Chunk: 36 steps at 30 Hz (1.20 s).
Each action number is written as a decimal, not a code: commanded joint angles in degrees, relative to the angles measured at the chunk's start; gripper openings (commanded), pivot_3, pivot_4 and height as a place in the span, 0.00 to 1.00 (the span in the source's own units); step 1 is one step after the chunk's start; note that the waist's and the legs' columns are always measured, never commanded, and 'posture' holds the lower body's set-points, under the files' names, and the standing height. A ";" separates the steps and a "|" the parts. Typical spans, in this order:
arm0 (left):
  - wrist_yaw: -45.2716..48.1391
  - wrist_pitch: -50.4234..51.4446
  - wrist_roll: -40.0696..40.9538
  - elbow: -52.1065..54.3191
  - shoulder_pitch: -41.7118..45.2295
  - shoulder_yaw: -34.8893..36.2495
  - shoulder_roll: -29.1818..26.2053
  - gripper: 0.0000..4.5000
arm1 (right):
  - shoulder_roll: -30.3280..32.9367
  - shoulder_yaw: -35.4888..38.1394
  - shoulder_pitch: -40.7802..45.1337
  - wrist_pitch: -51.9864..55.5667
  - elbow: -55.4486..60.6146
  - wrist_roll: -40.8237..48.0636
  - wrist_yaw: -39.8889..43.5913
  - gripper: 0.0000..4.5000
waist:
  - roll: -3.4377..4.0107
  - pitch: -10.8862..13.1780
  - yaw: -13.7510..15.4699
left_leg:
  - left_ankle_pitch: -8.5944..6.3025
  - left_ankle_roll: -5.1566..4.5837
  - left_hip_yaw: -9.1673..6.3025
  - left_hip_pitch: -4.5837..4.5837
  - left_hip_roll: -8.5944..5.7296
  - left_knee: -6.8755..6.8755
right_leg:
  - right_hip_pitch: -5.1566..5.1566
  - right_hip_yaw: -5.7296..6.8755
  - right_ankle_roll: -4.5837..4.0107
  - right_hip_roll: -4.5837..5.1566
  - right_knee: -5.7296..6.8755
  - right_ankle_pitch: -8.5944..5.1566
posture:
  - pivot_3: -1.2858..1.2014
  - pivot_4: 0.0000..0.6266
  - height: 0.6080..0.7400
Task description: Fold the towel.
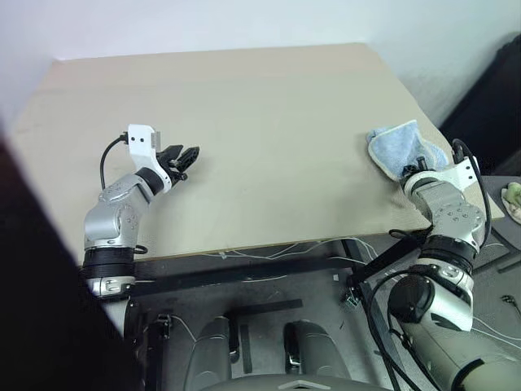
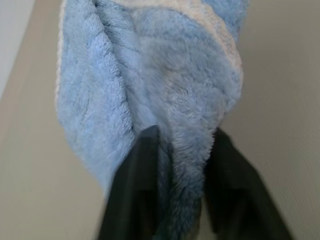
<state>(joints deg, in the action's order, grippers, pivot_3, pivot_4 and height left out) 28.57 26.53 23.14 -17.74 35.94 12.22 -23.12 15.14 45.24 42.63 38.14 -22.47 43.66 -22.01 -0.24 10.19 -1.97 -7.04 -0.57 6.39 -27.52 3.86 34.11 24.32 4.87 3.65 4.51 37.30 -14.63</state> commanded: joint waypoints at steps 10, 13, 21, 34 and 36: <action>0.16 -3.64 -1.20 3.76 -2.36 0.28 -0.01 0.55 | 1.05 -9.40 -9.66 2.68 23.17 -4.64 -2.48 0.99 | 0.00 0.00 0.12 | -0.08 0.12 -0.03 -0.01 0.02 -0.05 | 0.02 -0.01 -0.18 0.07 -0.08 -0.10 | 0.52 0.24 0.91; 1.75 -7.81 -4.56 3.79 -3.55 -2.32 -1.18 0.55 | 6.03 -21.45 -14.80 2.90 29.03 -12.09 4.85 0.99 | 0.00 0.00 0.07 | -0.09 0.11 0.00 -0.03 0.01 -0.08 | 0.02 -0.05 -0.22 0.09 -0.16 -0.12 | 0.52 0.24 0.91; 8.29 -14.71 -7.84 2.86 -6.11 -5.78 -3.48 0.55 | 18.20 -50.87 -17.00 -8.55 31.92 -25.60 37.57 0.99 | 0.00 0.00 -0.42 | -0.12 0.12 -0.03 0.00 0.03 -0.17 | 0.10 -0.10 -0.30 0.08 -0.23 -0.13 | 0.52 0.24 0.91; 12.98 -13.96 -5.58 7.23 -10.53 -3.34 -7.65 0.55 | 12.20 -51.28 -8.94 -16.14 20.94 -30.31 46.85 0.99 | 0.00 0.00 0.99 | -0.18 0.04 0.00 -0.16 0.00 -0.46 | 0.20 -0.05 -0.29 0.16 -0.95 -0.07 | 0.52 0.24 0.91; 11.77 -13.31 -5.44 9.89 -12.35 -3.26 -7.03 0.55 | 11.72 -50.35 -8.40 -17.07 19.13 -30.23 47.63 0.99 | 0.00 0.00 1.24 | -0.17 0.03 0.00 -0.34 0.00 -0.45 | 0.18 -0.05 -0.27 0.14 -0.95 -0.05 | 0.52 0.24 0.91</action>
<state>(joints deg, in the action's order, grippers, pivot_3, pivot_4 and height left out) 41.09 13.08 16.80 -11.78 24.66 7.94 -30.23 27.05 -7.70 33.05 22.99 -2.98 13.46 24.88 -0.24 10.19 -0.74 -7.21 -0.55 6.39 -27.87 3.85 33.68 24.48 4.84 3.39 4.65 36.35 -14.68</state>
